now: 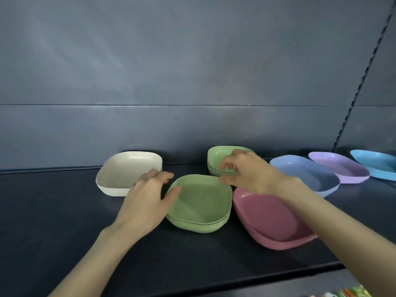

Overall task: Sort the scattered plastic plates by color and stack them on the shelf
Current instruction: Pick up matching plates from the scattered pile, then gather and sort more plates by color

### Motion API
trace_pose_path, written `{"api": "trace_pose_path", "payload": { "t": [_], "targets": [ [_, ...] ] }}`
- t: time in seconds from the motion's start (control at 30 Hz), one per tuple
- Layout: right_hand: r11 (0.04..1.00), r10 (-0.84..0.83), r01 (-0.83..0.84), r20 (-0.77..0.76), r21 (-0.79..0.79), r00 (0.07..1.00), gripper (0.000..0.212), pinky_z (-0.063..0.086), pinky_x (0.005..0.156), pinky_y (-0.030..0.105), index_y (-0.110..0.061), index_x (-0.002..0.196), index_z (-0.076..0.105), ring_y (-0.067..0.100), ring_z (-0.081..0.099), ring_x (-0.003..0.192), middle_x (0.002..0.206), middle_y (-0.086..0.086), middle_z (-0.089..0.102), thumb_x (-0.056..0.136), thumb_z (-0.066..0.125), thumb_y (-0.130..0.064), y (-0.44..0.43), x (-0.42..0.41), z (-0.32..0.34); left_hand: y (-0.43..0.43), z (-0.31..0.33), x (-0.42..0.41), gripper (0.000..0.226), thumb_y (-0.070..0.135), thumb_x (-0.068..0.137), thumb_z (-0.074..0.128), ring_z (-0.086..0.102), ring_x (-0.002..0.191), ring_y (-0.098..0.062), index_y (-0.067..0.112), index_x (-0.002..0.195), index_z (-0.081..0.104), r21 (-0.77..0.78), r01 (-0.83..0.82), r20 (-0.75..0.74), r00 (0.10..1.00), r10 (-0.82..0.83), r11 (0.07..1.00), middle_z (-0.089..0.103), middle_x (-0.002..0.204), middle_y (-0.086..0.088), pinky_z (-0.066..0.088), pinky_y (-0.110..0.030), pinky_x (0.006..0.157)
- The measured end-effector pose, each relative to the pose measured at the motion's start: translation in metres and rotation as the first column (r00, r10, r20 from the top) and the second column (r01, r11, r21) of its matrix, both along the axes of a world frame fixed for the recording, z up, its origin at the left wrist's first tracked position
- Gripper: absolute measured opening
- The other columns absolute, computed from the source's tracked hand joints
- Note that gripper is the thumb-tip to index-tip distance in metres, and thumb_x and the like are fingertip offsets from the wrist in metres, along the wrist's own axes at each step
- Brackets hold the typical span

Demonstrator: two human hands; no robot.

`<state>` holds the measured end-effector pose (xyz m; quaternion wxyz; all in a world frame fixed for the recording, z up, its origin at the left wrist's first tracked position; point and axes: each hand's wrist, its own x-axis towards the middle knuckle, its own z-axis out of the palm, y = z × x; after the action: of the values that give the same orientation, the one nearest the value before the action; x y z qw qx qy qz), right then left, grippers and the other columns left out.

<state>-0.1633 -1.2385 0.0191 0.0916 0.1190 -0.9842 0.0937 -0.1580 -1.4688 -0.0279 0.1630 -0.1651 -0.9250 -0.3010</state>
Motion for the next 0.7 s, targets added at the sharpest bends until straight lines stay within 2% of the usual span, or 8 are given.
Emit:
{"api": "trace_pose_path", "payload": {
  "t": [0.13, 0.23, 0.3, 0.37, 0.47, 0.7],
  "targets": [
    [0.995, -0.053, 0.042, -0.122, -0.088, 0.991, 0.032, 0.046, 0.089, 0.037, -0.020, 0.113, 0.061, 0.021, 0.054, 0.101, 0.109, 0.000, 0.055, 0.084, 0.066, -0.033, 0.028, 0.013, 0.015, 0.025, 0.027, 0.003, 0.036, 0.034, 0.088, 0.059, 0.052, 0.112, -0.015, 0.021, 0.122, 0.058, -0.040, 0.156, -0.114, 0.981, -0.160, 0.987, 0.058, 0.114, 0.005, 0.039, -0.028, 0.095],
    [0.990, -0.116, 0.095, -0.205, -0.108, 0.972, 0.033, 0.046, 0.089, 0.034, -0.018, 0.114, 0.062, 0.022, 0.056, 0.104, 0.113, 0.001, 0.058, 0.084, 0.067, -0.030, 0.062, 0.029, 0.033, 0.059, 0.049, 0.000, 0.041, 0.037, 0.088, 0.059, 0.050, 0.118, -0.018, 0.023, 0.126, 0.054, -0.124, 0.231, -0.194, 0.948, -0.252, 0.965, 0.057, 0.123, 0.005, 0.039, -0.036, 0.100],
    [0.980, -0.177, 0.147, -0.256, -0.132, 0.950, 0.035, 0.044, 0.089, 0.028, -0.017, 0.117, 0.061, 0.020, 0.056, 0.106, 0.119, 0.002, 0.058, 0.085, 0.066, -0.031, 0.088, 0.044, 0.045, 0.087, 0.065, -0.001, 0.045, 0.039, 0.089, 0.058, 0.048, 0.120, -0.018, 0.023, 0.130, 0.051, -0.175, 0.283, -0.230, 0.919, -0.319, 0.943, 0.054, 0.128, 0.004, 0.038, -0.038, 0.100],
    [0.963, -0.247, 0.198, -0.295, -0.185, 0.923, 0.035, 0.044, 0.090, 0.028, -0.017, 0.116, 0.060, 0.018, 0.056, 0.106, 0.120, 0.001, 0.058, 0.085, 0.067, -0.030, 0.117, 0.062, 0.056, 0.119, 0.080, -0.002, 0.048, 0.039, 0.089, 0.056, 0.046, 0.122, -0.019, 0.023, 0.133, 0.047, -0.219, 0.331, -0.262, 0.886, -0.382, 0.918, 0.051, 0.131, 0.003, 0.037, -0.039, 0.102],
    [0.930, -0.350, 0.288, -0.317, -0.228, 0.881, 0.036, 0.045, 0.093, 0.035, -0.016, 0.117, 0.059, 0.020, 0.055, 0.106, 0.119, 0.002, 0.056, 0.084, 0.068, -0.027, 0.164, 0.093, 0.068, 0.173, 0.098, 0.005, 0.051, 0.040, 0.090, 0.054, 0.042, 0.125, -0.020, 0.023, 0.137, 0.042, -0.267, 0.392, -0.292, 0.838, -0.461, 0.881, 0.048, 0.135, 0.002, 0.034, -0.037, 0.103],
    [0.857, -0.513, 0.498, -0.299, -0.132, 0.804, 0.043, 0.041, 0.086, 0.028, -0.018, 0.123, 0.054, 0.023, 0.052, 0.110, 0.121, 0.003, 0.051, 0.084, 0.067, -0.032, 0.295, 0.177, 0.073, 0.316, 0.113, 0.050, 0.056, 0.044, 0.091, 0.050, 0.034, 0.126, -0.019, 0.026, 0.141, 0.032, -0.386, 0.469, -0.293, 0.754, -0.588, 0.794, 0.044, 0.135, 0.002, 0.028, -0.034, 0.099]
  ]
}}
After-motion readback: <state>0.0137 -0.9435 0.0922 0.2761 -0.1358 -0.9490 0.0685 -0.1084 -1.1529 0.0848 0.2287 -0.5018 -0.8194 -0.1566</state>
